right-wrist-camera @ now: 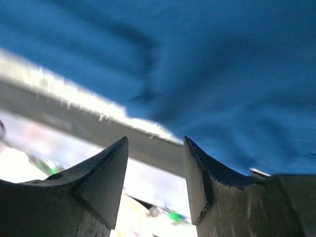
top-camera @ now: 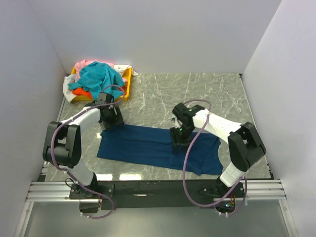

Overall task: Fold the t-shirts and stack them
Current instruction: Fold the tshirt

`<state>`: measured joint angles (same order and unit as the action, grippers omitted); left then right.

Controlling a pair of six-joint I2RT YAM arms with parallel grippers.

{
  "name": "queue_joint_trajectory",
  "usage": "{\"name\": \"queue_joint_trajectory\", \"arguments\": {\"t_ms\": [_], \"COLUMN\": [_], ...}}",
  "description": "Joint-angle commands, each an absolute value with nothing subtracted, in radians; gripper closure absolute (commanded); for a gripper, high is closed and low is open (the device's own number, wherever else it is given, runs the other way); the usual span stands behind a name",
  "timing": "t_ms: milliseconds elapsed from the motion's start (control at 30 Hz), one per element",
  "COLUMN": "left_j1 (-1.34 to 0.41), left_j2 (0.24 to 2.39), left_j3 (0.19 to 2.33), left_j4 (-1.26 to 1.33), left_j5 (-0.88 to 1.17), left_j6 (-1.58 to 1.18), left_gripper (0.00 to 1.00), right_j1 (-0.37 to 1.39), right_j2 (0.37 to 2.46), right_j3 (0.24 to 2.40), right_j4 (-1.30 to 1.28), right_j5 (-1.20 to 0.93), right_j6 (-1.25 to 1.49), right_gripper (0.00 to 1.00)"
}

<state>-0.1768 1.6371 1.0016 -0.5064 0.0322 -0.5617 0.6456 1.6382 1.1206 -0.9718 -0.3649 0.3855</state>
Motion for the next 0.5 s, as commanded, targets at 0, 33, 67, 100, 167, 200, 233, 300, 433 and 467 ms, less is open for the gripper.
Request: {"name": "queue_joint_trajectory", "arguments": {"t_ms": [0, 33, 67, 100, 167, 200, 233, 300, 433, 467], "left_j1": [-0.187, -0.189, -0.196, -0.199, -0.207, -0.209, -0.209, -0.207, -0.209, -0.207], "left_j2": [1.595, 1.604, 1.611, 1.615, 1.629, 1.634, 1.647, 1.663, 1.71, 1.716], "left_j3": [1.054, 1.054, 1.054, 1.051, 1.042, 1.028, 1.02, 0.999, 0.966, 0.962], "left_j4": [-0.503, -0.497, -0.491, -0.474, -0.45, -0.436, -0.41, -0.385, -0.344, -0.335], "left_j5": [0.029, 0.049, 0.058, 0.067, 0.103, 0.119, 0.133, 0.166, 0.184, 0.183], "left_j6": [-0.561, -0.571, -0.577, -0.587, -0.6, -0.615, -0.623, -0.638, -0.647, -0.647], "left_gripper": [0.22, 0.22, 0.22, 0.22, 0.22, 0.22, 0.21, 0.21, 0.21, 0.2], "right_j1": [0.514, 0.477, 0.392, 0.353, 0.276, 0.217, 0.19, 0.125, 0.026, 0.012], "right_j2": [1.574, 1.55, 1.537, 1.516, 1.502, 1.502, 1.505, 1.525, 1.549, 1.554], "right_j3": [1.121, 1.102, 1.092, 1.086, 1.077, 1.077, 1.077, 1.075, 1.063, 1.063], "right_j4": [-0.991, -0.988, -0.983, -0.979, -0.968, -0.965, -0.96, -0.95, -0.916, -0.907], "right_j5": [-0.238, -0.223, -0.192, -0.178, -0.146, -0.126, -0.112, -0.083, -0.049, -0.046], "right_j6": [0.449, 0.472, 0.476, 0.482, 0.485, 0.485, 0.48, 0.476, 0.476, 0.479], "right_gripper": [0.44, 0.44, 0.44, 0.44, 0.44, 0.44, 0.44, 0.45, 0.46, 0.46]}}
